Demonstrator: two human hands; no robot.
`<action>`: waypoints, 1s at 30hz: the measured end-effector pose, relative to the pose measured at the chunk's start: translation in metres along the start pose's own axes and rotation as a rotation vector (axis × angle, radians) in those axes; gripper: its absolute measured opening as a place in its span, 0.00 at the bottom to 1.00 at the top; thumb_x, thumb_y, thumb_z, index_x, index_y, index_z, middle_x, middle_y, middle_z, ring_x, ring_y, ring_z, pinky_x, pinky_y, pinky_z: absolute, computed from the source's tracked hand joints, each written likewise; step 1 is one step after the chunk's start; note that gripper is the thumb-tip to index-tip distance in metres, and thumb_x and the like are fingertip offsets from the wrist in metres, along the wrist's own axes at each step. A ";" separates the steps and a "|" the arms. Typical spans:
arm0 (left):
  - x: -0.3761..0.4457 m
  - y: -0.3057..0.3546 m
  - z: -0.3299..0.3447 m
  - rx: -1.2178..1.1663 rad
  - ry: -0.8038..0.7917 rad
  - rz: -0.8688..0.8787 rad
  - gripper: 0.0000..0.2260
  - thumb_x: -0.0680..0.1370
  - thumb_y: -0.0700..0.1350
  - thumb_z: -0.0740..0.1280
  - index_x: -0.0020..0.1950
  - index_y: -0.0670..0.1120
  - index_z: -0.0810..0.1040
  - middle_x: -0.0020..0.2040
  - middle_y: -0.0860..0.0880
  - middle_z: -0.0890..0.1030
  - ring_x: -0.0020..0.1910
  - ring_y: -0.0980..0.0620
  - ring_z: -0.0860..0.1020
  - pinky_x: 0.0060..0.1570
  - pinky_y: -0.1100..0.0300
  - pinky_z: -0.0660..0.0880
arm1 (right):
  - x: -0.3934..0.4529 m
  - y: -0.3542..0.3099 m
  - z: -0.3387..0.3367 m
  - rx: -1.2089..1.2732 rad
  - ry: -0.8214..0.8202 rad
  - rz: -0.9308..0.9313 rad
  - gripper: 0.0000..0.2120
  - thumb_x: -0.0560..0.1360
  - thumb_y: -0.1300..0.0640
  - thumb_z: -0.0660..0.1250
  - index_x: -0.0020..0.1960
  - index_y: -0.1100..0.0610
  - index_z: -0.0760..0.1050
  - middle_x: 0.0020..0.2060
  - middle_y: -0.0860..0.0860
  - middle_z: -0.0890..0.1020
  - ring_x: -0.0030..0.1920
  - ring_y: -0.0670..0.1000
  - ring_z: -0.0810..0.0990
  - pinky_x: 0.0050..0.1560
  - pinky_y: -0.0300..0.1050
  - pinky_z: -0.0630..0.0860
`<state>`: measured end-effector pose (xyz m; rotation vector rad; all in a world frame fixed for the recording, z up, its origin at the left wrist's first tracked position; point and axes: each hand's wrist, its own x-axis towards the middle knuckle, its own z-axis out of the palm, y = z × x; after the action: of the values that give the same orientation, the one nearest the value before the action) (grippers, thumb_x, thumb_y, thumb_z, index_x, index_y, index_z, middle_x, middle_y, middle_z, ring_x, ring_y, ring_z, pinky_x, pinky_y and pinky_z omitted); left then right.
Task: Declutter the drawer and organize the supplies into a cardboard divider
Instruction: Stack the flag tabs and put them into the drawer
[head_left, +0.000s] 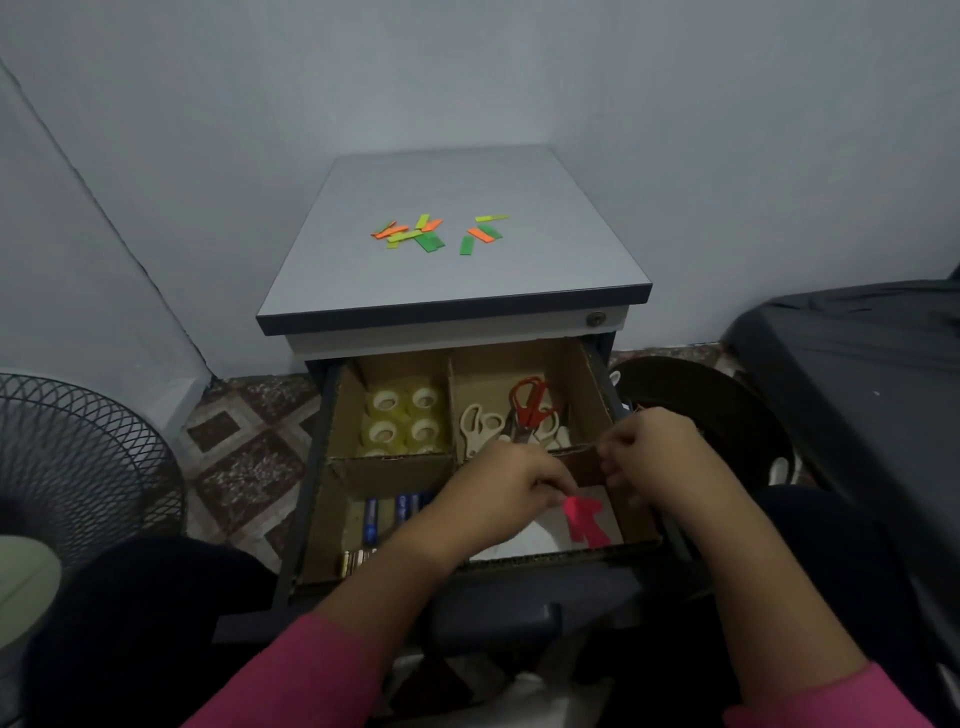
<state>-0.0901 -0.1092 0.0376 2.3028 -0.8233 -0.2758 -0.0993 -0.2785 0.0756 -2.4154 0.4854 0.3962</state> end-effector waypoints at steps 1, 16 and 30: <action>0.005 0.004 0.003 0.073 -0.054 -0.005 0.08 0.77 0.41 0.67 0.53 0.48 0.83 0.49 0.52 0.81 0.49 0.54 0.78 0.50 0.59 0.75 | -0.001 -0.001 -0.003 0.036 -0.037 0.013 0.10 0.80 0.60 0.60 0.53 0.60 0.79 0.47 0.57 0.83 0.48 0.55 0.83 0.52 0.54 0.80; 0.025 0.006 0.018 0.251 -0.196 -0.058 0.16 0.77 0.36 0.60 0.60 0.49 0.81 0.52 0.46 0.81 0.47 0.46 0.79 0.47 0.50 0.77 | 0.011 0.002 -0.005 -0.130 -0.135 0.113 0.08 0.78 0.58 0.62 0.53 0.57 0.79 0.49 0.57 0.82 0.48 0.56 0.83 0.52 0.53 0.80; -0.027 -0.020 -0.025 -0.575 0.245 -0.240 0.12 0.78 0.33 0.63 0.50 0.48 0.81 0.44 0.47 0.83 0.38 0.60 0.80 0.37 0.70 0.74 | -0.012 -0.004 0.053 -0.481 0.058 -0.085 0.09 0.78 0.62 0.59 0.52 0.60 0.77 0.51 0.54 0.81 0.53 0.54 0.80 0.42 0.42 0.69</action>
<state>-0.0917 -0.0679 0.0431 1.8364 -0.2886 -0.2838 -0.1170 -0.2388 0.0425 -2.9066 0.3382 0.4470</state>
